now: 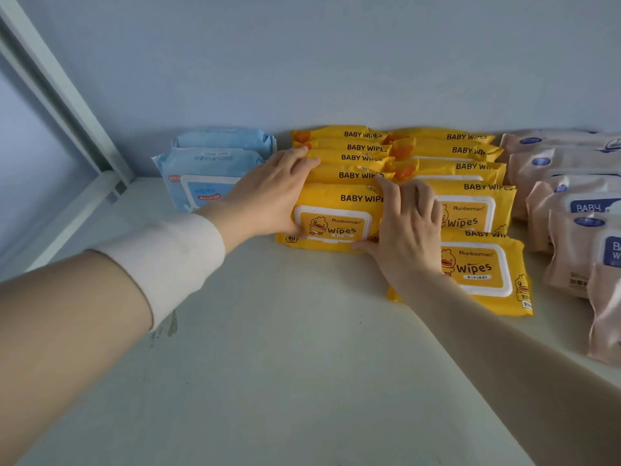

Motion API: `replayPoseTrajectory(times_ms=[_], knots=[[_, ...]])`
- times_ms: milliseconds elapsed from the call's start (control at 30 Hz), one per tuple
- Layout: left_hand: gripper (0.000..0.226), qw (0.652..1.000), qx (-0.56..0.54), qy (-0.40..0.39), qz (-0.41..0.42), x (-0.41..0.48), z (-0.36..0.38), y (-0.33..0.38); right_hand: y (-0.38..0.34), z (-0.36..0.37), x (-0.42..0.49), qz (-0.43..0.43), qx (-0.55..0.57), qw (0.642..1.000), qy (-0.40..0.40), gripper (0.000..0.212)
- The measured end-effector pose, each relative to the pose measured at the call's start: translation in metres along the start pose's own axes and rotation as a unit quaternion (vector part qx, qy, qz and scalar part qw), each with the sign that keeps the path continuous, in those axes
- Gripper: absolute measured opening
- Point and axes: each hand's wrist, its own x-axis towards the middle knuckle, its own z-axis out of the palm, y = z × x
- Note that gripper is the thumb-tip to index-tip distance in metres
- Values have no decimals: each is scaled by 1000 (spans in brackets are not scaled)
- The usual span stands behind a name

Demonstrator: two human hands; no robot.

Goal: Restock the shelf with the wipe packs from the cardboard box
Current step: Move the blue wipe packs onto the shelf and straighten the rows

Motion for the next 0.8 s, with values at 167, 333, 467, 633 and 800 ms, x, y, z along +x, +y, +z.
replayPoseTrajectory(times_ms=[167, 333, 467, 633, 800], knots=[[120, 1000, 1, 15, 12, 1, 4, 2, -2, 1, 2, 18, -7, 1000, -2, 100], [127, 997, -54, -60, 3, 8, -5, -3, -6, -4, 2, 20, 7, 1000, -23, 108], [136, 989, -40, -139, -3, 28, -15, -6, -4, -5, 5, 9, 18, 1000, -21, 108], [136, 984, -42, -173, -11, 40, -11, -4, 2, 1, 9, 6, 11, 1000, -24, 108], [136, 986, -32, -162, -7, 40, -13, -1, 5, 0, 11, 7, 5, 1000, -18, 109]])
